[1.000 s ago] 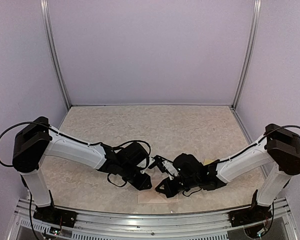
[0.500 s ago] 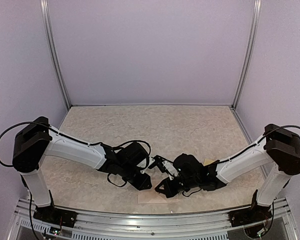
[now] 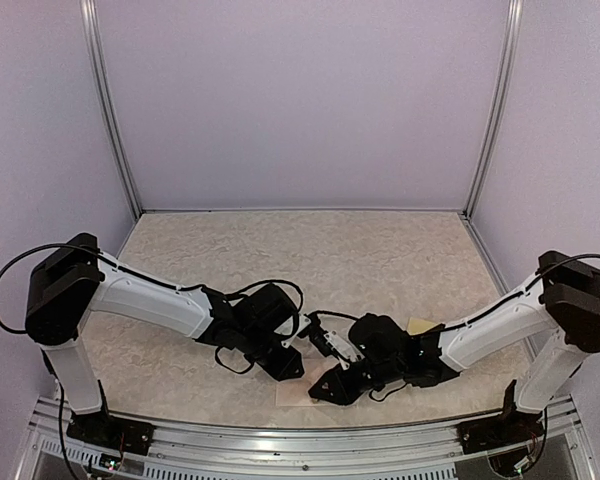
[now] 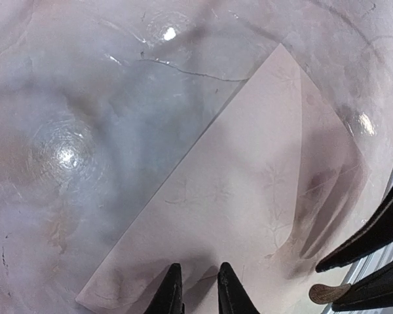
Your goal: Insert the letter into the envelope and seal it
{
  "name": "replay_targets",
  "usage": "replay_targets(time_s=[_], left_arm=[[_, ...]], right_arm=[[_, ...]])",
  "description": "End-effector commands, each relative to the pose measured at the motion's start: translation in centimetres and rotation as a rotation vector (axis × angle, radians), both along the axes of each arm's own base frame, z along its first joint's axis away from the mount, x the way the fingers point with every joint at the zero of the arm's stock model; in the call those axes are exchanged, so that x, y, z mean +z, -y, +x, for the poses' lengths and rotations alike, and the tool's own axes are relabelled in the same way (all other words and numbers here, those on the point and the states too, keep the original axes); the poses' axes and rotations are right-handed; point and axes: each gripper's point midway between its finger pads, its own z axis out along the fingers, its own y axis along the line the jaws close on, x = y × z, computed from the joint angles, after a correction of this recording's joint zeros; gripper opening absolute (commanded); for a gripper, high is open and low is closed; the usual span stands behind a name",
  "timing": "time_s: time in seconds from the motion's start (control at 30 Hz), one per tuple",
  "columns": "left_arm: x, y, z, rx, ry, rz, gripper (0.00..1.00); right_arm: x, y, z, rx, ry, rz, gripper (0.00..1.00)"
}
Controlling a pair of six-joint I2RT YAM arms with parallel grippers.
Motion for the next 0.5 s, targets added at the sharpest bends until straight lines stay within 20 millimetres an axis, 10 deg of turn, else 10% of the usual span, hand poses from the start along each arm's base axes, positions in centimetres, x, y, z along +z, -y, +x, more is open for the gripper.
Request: replay_targets(time_s=[0.0,0.47], left_arm=[[-0.9,-0.6,0.4,0.009,0.005,0.040,0.18],[-0.7,-0.5,0.3,0.006,-0.002,0.031,0.18]], right_arm=[[2.0,0.3,-0.5,0.010,0.021,0.033,0.21],[3.3,2.0,2.3,-0.130,0.150,0.019,0.00]])
